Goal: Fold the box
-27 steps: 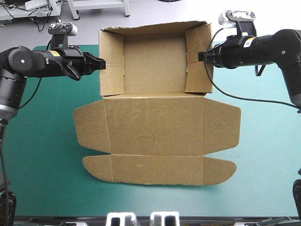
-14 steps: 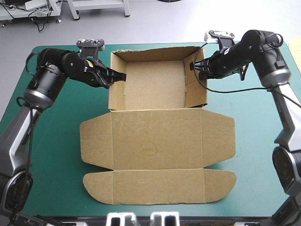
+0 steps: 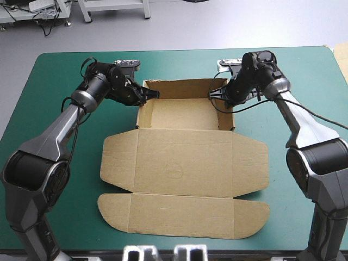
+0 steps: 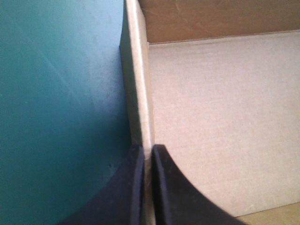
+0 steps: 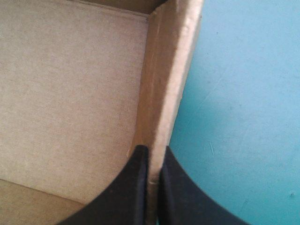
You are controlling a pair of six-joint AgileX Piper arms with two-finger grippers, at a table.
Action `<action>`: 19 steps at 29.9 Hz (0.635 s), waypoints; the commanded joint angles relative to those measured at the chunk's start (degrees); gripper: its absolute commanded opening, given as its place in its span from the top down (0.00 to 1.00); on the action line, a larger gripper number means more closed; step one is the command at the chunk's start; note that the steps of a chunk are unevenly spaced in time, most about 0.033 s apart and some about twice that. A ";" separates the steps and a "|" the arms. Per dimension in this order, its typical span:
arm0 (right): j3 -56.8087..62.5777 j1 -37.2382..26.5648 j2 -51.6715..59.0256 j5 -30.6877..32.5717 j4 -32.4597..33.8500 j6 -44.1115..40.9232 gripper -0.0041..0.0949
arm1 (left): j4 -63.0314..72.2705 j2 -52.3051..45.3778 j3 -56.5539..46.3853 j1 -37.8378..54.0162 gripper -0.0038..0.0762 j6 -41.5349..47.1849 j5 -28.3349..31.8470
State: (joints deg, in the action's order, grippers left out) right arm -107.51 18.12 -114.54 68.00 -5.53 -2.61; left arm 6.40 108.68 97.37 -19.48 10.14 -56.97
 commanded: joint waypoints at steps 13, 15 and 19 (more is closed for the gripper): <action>-1.39 1.09 1.84 3.89 -0.97 0.76 0.75 | -0.21 -0.79 4.07 -0.11 0.95 -4.00 -6.64; -1.93 1.09 1.98 3.89 -0.86 0.76 0.64 | -0.32 -0.39 6.34 -0.11 0.92 -4.00 -9.17; -4.40 1.09 2.06 3.89 -0.76 0.76 0.51 | -1.32 0.71 12.41 -0.11 0.82 -4.00 -14.31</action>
State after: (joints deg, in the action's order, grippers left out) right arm -108.61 19.09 -115.74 70.41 -5.63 -2.51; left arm 5.79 111.69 105.03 -19.48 6.63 -66.60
